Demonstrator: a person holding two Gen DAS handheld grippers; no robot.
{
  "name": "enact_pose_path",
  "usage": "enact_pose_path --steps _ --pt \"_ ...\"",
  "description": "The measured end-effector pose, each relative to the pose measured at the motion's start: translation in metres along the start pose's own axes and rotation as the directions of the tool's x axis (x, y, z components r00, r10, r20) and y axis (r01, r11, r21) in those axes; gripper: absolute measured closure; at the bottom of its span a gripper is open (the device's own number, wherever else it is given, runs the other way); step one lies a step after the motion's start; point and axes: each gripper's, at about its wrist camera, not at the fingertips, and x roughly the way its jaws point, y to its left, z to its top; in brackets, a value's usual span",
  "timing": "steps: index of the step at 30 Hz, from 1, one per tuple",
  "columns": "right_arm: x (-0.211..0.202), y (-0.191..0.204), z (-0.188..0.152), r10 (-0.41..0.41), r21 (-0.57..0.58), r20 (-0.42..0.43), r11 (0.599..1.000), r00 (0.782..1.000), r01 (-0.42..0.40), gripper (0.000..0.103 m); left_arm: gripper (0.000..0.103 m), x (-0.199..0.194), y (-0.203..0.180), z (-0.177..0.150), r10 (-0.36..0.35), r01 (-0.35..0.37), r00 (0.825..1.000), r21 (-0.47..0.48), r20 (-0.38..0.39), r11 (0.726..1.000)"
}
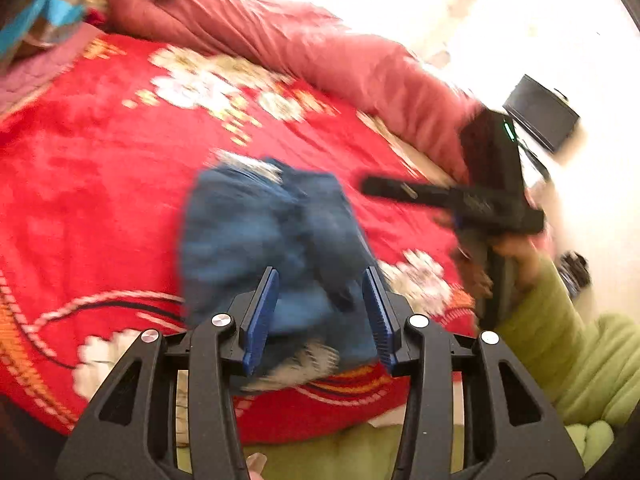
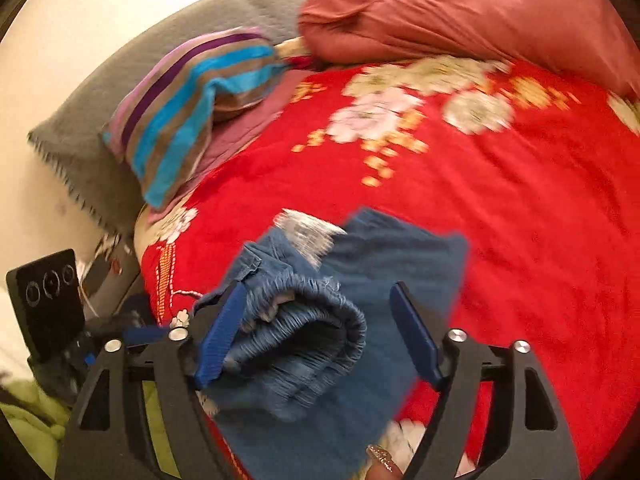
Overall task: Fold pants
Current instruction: 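Lift the waistband end with the right gripper and fold it over the lace hem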
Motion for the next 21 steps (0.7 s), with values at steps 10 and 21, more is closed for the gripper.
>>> enact_pose_path --steps 10,21 --pt "0.051 -0.004 -0.007 0.057 0.138 -0.132 0.99 0.99 -0.039 0.031 0.072 0.042 -0.009 -0.004 0.182 -0.171 0.979 0.111 -0.092 0.979" --pt "0.023 0.003 -0.027 -0.036 -0.005 -0.09 0.999 0.995 0.036 0.052 0.072 0.038 -0.021 -0.018 0.143 -0.127 0.985 0.16 -0.096 0.979"
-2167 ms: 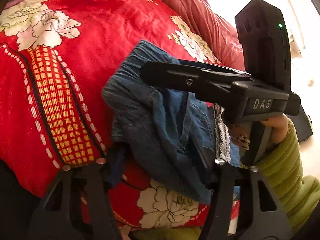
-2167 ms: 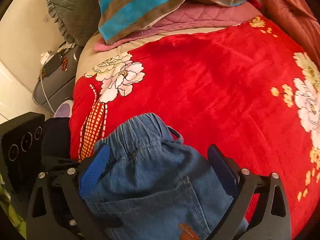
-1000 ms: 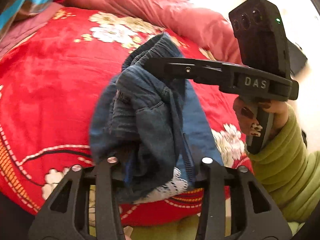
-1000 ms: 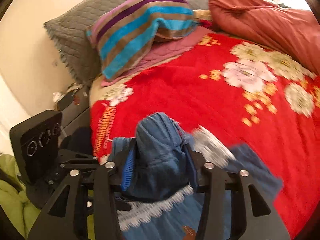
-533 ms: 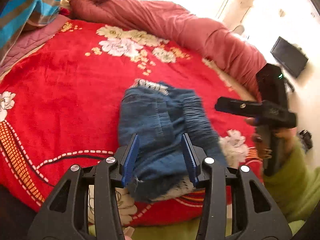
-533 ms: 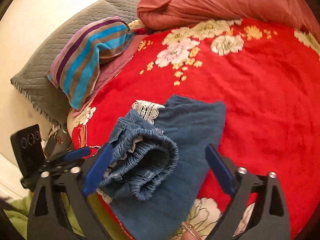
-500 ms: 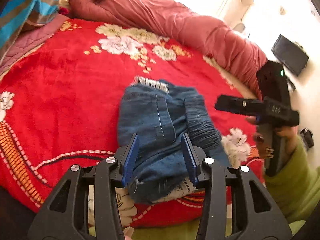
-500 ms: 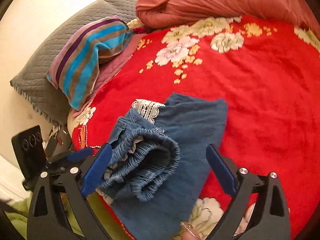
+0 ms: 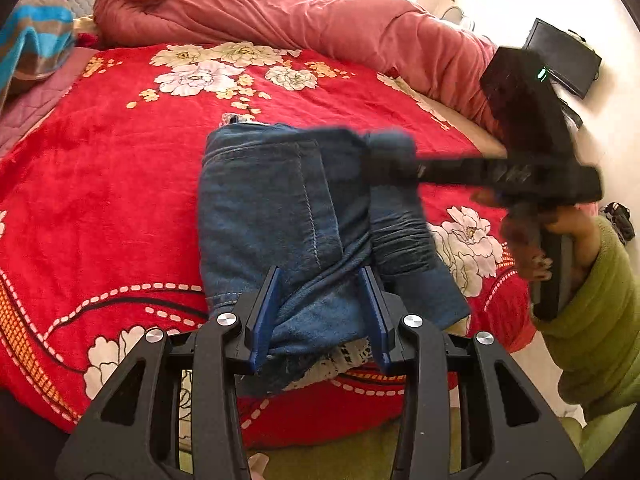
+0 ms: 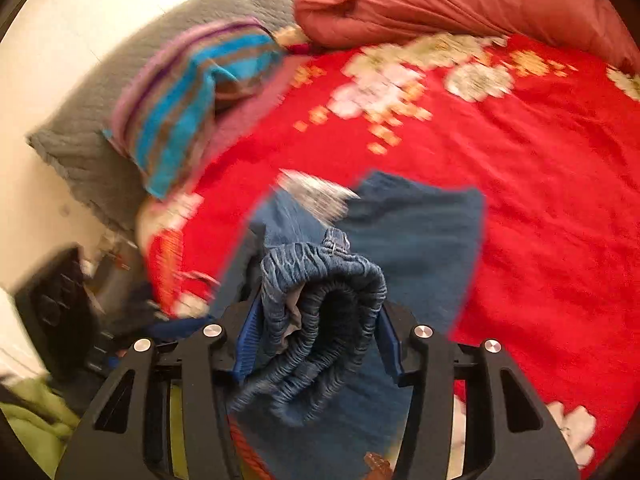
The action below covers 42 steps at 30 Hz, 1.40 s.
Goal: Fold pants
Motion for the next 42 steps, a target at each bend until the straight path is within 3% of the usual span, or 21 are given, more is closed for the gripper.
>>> enact_pose_path --steps 3,4,6,9,13,15,20,21,22,23,27,31,36,38,41,42 --pt "0.003 -0.004 -0.005 -0.002 0.027 -0.012 1.0 1.0 0.002 0.044 0.072 -0.008 0.003 -0.001 -0.012 0.013 1.0 -0.019 0.016 1.0" --pt "-0.003 -0.003 -0.004 0.0 0.027 0.002 1.0 1.0 0.0 0.037 0.072 -0.013 0.004 -0.001 -0.016 0.017 0.999 -0.028 0.03 0.999" --pt "-0.02 0.002 0.002 -0.018 0.0 0.059 1.0 0.998 0.019 0.034 0.072 -0.027 0.009 0.0 -0.004 0.007 0.997 -0.043 0.072 0.999" --pt "-0.036 0.007 0.018 -0.027 -0.042 0.122 0.999 0.992 0.033 0.033 0.084 -0.04 0.012 0.006 0.032 -0.026 0.992 -0.048 0.118 0.999" --pt "-0.024 0.023 0.052 -0.034 -0.149 0.109 0.987 0.993 0.05 0.035 0.093 -0.025 0.007 0.009 0.04 -0.039 0.996 -0.012 0.076 0.999" --pt "0.001 0.029 0.068 -0.041 -0.206 0.033 0.977 0.999 0.047 0.05 0.093 -0.007 0.0 0.0 0.027 -0.026 1.0 0.012 -0.008 1.0" --pt "0.059 0.035 0.071 -0.083 -0.291 -0.152 0.956 0.985 0.036 0.051 0.093 -0.001 -0.017 -0.01 0.027 -0.022 0.998 0.096 -0.053 0.995" --pt "0.067 0.036 0.068 -0.091 -0.306 -0.175 0.951 0.98 0.034 0.057 0.093 -0.001 -0.016 -0.011 0.017 -0.011 0.998 0.093 -0.058 0.996" --pt "0.071 0.038 0.065 -0.076 -0.316 -0.192 0.949 0.978 0.012 0.085 0.093 0.0 -0.014 -0.011 0.013 -0.008 0.998 0.085 -0.063 0.996" --pt "0.072 0.041 0.063 -0.064 -0.32 -0.193 0.947 0.979 -0.001 0.097 0.093 0.001 -0.012 -0.012 0.007 -0.002 0.998 0.073 -0.067 0.997" --pt "0.063 0.054 0.071 -0.134 -0.358 -0.084 0.929 0.987 0.095 0.097 0.093 0.0 -0.007 -0.012 -0.005 0.009 0.998 0.059 -0.068 0.998" --pt "0.089 0.054 0.07 -0.231 -0.401 -0.092 0.899 0.969 0.176 0.097 0.093 0.001 -0.006 -0.013 -0.01 0.014 0.997 0.055 -0.071 0.998" --pt "0.092 0.043 0.068 -0.203 -0.331 -0.085 0.929 0.975 0.164 0.097 0.092 0.001 -0.005 -0.013 -0.008 0.012 0.997 0.047 -0.072 0.999" --pt "0.075 0.04 0.068 -0.169 -0.289 -0.046 0.946 0.985 0.149 0.087 0.091 0.0 -0.007 -0.013 -0.005 0.009 0.998 0.05 -0.07 0.999" --pt "0.047 0.04 0.066 -0.162 -0.26 0.021 0.952 0.987 0.162 0.058 0.091 0.0 -0.006 -0.013 -0.003 0.006 0.998 0.047 -0.068 0.999" --pt "0.037 0.04 0.064 -0.152 -0.256 0.045 0.954 0.987 0.158 0.057 0.091 -0.001 -0.006 -0.013 -0.002 0.005 0.998 0.046 -0.066 0.999"
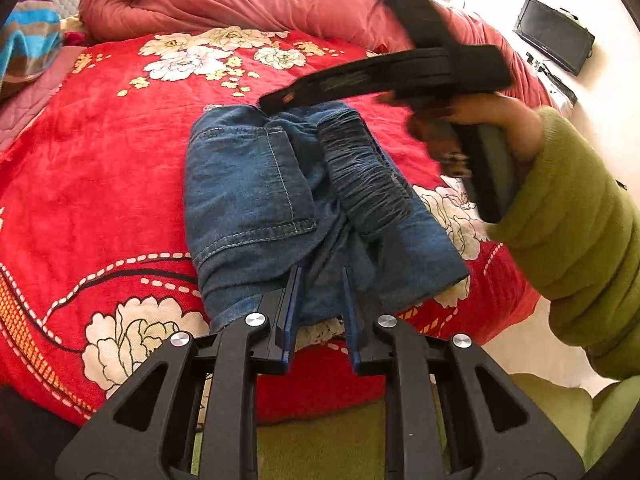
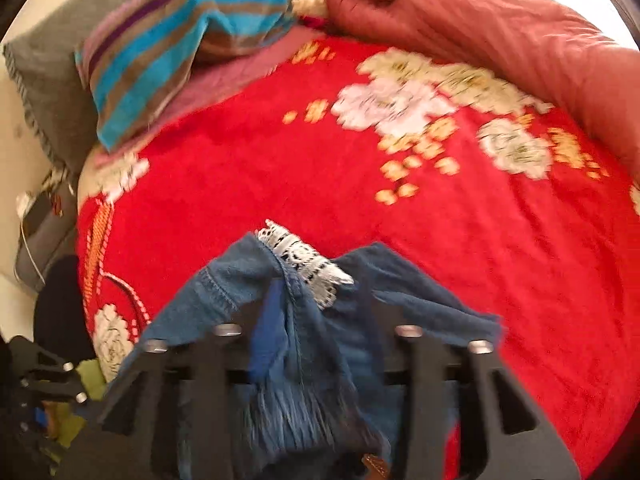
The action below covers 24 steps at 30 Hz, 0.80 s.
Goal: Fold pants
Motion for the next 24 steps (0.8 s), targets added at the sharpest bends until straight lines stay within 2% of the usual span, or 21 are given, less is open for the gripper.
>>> enact_pose_path --steps 2,4,7,8,17,19,21,24 --pt "-0.023 -0.001 -0.007 0.003 0.003 0.048 1.0 0.999 -0.004 0.05 0.091 0.0 0.0 0.0 0.003 -0.003 1.0 -0.001 0.001 1.0" --pt "-0.044 -0.002 -0.016 -0.014 0.01 0.087 1.0 0.996 0.013 0.037 0.091 -0.001 -0.001 0.0 0.009 -0.009 1.0 0.003 0.002 1.0" --pt "-0.069 -0.003 -0.03 -0.021 0.03 0.13 0.999 0.991 0.017 0.031 0.089 -0.002 -0.002 0.0 0.015 -0.015 1.0 0.006 0.006 1.0" --pt "-0.074 -0.003 -0.034 -0.026 0.034 0.138 0.999 0.99 0.022 0.024 0.089 -0.003 -0.003 -0.001 0.018 -0.018 1.0 0.007 0.008 1.0" --pt "-0.114 -0.006 -0.057 -0.066 0.057 0.185 0.997 0.981 0.056 0.021 0.083 -0.01 -0.01 -0.002 0.042 -0.042 0.999 0.019 0.018 0.999" --pt "-0.12 -0.002 -0.062 -0.067 0.039 0.19 0.997 0.98 0.061 0.021 0.074 -0.016 -0.011 -0.002 0.033 -0.034 0.999 0.016 0.03 0.999" --pt "-0.125 0.002 -0.067 -0.056 0.013 0.195 0.998 0.979 0.055 0.021 0.069 -0.026 -0.008 -0.001 0.021 -0.021 0.998 0.0 0.053 1.0" --pt "-0.13 0.018 -0.077 -0.04 -0.056 0.193 0.997 0.98 0.052 0.021 0.068 -0.045 0.011 0.003 0.026 -0.019 0.995 -0.072 0.1 0.997"
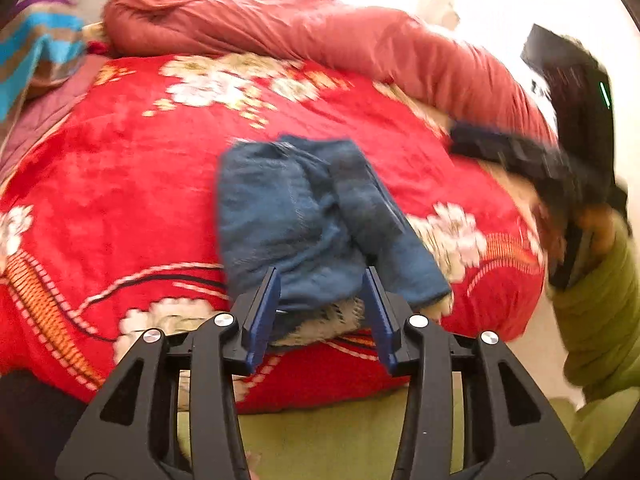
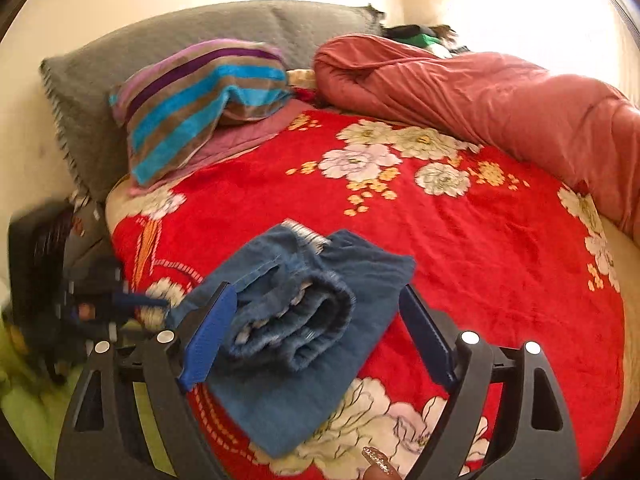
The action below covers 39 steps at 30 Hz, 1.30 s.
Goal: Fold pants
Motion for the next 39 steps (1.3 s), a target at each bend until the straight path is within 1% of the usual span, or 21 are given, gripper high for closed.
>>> enact_pose_path --steps 2,3,5,6,7,8,10,13,17,20,21,22,23,25,27,28,30,35,38,39 --pt "-0.002 0.016 -0.006 0.029 -0.059 -0.011 0.998 1.0 -0.03 0.021 0.068 -0.008 0.016 0.004 0.027 -0.026 0.999 -0.053 0.018 0.998" --pt "-0.002 0.028 -0.01 0.059 -0.097 -0.018 0.994 0.998 -0.06 0.021 0.07 -0.01 0.026 0.008 0.045 -0.043 0.999 -0.083 0.021 0.996" --pt "0.001 0.047 -0.014 0.098 -0.159 -0.04 0.982 0.994 -0.103 0.021 0.07 -0.01 0.037 0.015 0.066 -0.063 0.998 -0.11 0.022 0.992" --pt "0.003 0.056 -0.017 0.112 -0.193 -0.047 0.974 0.993 -0.12 0.021 0.074 -0.009 0.04 0.021 0.082 -0.079 0.996 -0.112 0.023 0.991" --pt "0.009 0.07 -0.021 0.126 -0.241 -0.069 0.96 0.99 -0.139 0.023 0.08 -0.006 0.041 0.025 0.087 -0.085 0.996 -0.109 0.016 0.99" --pt "0.013 0.078 -0.023 0.132 -0.264 -0.082 0.953 0.988 -0.149 0.027 0.082 -0.002 0.041 0.029 0.089 -0.088 0.996 -0.102 0.007 0.991" --pt "0.03 0.094 -0.028 0.159 -0.317 -0.137 0.928 0.978 -0.195 0.048 0.084 0.011 0.038 0.038 0.08 -0.082 0.997 -0.082 -0.022 0.993" --pt "0.049 0.11 -0.031 0.145 -0.383 -0.169 0.902 0.975 -0.2 0.062 0.084 0.03 0.035 0.048 0.061 -0.066 0.996 -0.079 -0.067 0.995" --pt "0.067 0.118 -0.028 0.134 -0.427 -0.174 0.882 0.976 -0.197 0.064 0.084 0.061 0.032 0.059 0.077 -0.082 0.988 -0.038 -0.133 0.996" --pt "0.082 0.121 -0.028 0.139 -0.455 -0.196 0.864 0.971 -0.215 0.063 0.084 0.075 0.036 0.06 0.077 -0.085 0.984 -0.042 -0.161 0.995" --pt "0.089 0.122 -0.029 0.147 -0.458 -0.209 0.859 0.967 -0.23 0.065 0.084 0.079 0.037 0.059 0.075 -0.084 0.983 -0.049 -0.166 0.995" --pt "0.095 0.121 -0.029 0.169 -0.448 -0.231 0.856 0.958 -0.259 0.08 0.084 0.083 0.039 0.058 0.073 -0.084 0.983 -0.055 -0.171 0.995" --pt "0.098 0.119 -0.029 0.206 -0.425 -0.256 0.854 0.945 -0.301 0.088 0.084 0.085 0.04 0.057 0.075 -0.086 0.981 -0.058 -0.177 0.995" --pt "0.09 0.117 -0.03 0.238 -0.418 -0.264 0.845 0.935 -0.333 0.097 0.084 0.089 0.04 0.056 0.078 -0.088 0.981 -0.052 -0.179 0.995" --pt "0.078 0.115 -0.034 0.253 -0.429 -0.257 0.835 0.933 -0.344 0.097 0.084 0.089 0.04 0.055 0.074 -0.084 0.982 -0.053 -0.172 0.995" --pt "0.078 0.114 -0.038 0.244 -0.426 -0.261 0.839 0.934 -0.339 0.097 0.084 0.088 0.041 0.054 0.071 -0.081 0.983 -0.054 -0.167 0.995" --pt "0.088 0.11 -0.047 0.217 -0.398 -0.282 0.86 0.934 -0.32 0.097 0.084 0.089 0.04 0.053 0.074 -0.083 0.985 -0.055 -0.154 0.995" --pt "0.09 0.11 -0.055 0.224 -0.35 -0.266 0.884 0.938 -0.311 0.096 0.083 0.084 0.035 0.048 0.096 -0.103 0.988 -0.047 -0.121 0.994" --pt "0.083 0.109 -0.053 0.23 -0.334 -0.26 0.89 0.938 -0.311 0.092 0.08 0.076 0.032 0.047 0.097 -0.102 0.99 -0.048 -0.097 0.994" --pt "0.078 0.109 -0.052 0.231 -0.326 -0.249 0.895 0.941 -0.306 0.091 0.077 0.074 0.031 0.047 0.101 -0.106 0.991 -0.044 -0.091 0.993"
